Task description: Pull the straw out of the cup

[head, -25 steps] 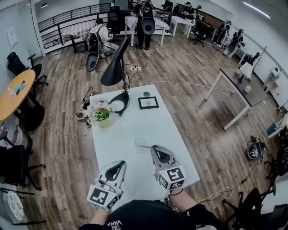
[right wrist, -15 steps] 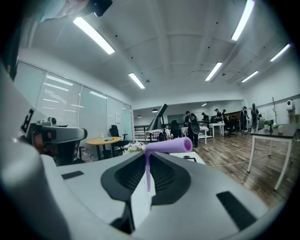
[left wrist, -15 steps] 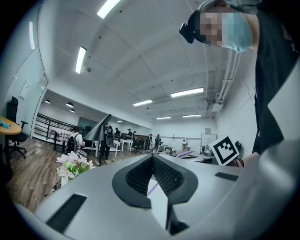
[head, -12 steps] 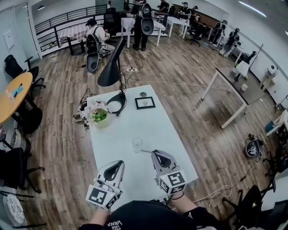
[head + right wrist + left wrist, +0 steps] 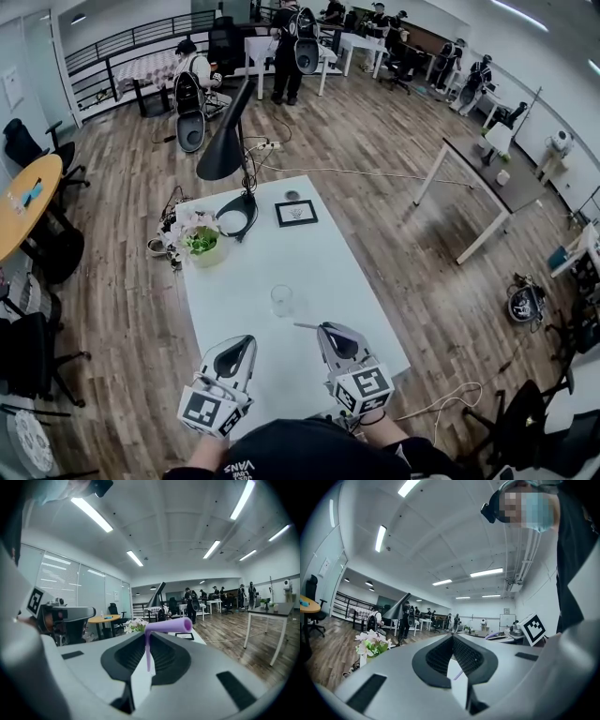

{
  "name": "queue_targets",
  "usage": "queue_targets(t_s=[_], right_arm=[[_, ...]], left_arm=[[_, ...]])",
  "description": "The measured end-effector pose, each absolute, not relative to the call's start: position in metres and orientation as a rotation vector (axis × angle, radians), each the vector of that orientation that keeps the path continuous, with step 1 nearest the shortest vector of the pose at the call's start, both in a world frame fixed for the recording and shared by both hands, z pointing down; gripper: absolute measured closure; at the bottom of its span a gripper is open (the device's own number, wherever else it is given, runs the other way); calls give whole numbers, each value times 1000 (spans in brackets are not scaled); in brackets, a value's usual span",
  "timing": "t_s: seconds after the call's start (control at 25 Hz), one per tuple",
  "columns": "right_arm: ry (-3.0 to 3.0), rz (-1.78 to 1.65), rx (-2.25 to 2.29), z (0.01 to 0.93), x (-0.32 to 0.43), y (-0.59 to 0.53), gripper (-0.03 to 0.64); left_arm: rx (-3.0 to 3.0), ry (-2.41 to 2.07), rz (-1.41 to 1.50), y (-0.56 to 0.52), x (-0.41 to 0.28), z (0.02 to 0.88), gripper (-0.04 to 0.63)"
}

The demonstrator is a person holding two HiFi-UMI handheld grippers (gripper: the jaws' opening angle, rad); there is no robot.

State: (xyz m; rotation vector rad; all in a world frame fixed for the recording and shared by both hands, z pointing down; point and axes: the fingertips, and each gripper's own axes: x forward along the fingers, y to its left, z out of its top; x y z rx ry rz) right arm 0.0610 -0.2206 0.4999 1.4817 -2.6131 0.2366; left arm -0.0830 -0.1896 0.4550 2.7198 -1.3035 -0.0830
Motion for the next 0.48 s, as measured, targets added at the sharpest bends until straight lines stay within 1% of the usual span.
queue_targets(t_s=[0.48], right_arm=[[-2603,247,1466,501,59,-207,574]], left_arm=[[2720,-1295,-85,-184,-84,456,584]])
